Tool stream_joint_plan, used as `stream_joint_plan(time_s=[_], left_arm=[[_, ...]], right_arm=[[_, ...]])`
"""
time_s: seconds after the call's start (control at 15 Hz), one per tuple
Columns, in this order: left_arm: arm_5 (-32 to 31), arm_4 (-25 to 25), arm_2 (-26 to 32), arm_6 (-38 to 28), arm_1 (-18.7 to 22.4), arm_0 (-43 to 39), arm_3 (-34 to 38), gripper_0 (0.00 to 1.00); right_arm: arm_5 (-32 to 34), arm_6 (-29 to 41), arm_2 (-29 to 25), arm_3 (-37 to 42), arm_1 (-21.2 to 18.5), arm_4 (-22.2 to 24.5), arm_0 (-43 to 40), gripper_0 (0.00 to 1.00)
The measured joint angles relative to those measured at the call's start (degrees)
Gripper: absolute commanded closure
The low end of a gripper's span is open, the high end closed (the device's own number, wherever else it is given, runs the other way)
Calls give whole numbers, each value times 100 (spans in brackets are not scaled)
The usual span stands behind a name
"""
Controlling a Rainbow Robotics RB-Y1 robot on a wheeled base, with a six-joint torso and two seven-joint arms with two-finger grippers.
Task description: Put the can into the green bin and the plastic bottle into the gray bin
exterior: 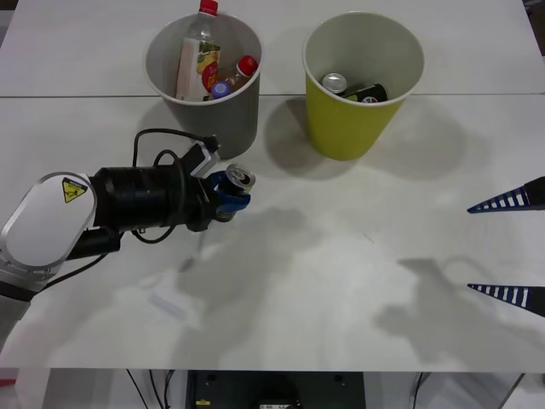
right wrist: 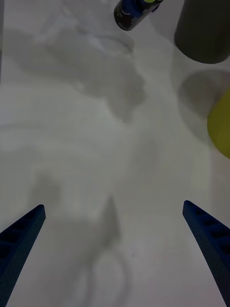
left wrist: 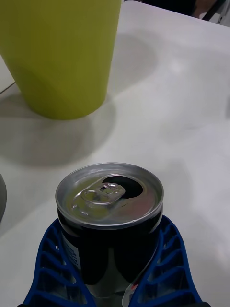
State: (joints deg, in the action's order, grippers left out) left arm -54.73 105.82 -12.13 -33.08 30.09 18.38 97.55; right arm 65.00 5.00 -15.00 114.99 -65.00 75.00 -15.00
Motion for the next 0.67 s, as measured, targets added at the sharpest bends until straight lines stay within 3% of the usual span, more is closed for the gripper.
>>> stream_joint_plan(time_s=[0.4, 0.67], left_arm=[[-1675, 1674, 61, -2279, 89, 289, 1916, 100], [-3148, 1924, 61, -3199, -220, 1423, 2064, 100]], right_arm=[[0, 0, 0, 0, 0, 0, 0, 0], [0, 0, 0, 0, 0, 0, 0, 0]])
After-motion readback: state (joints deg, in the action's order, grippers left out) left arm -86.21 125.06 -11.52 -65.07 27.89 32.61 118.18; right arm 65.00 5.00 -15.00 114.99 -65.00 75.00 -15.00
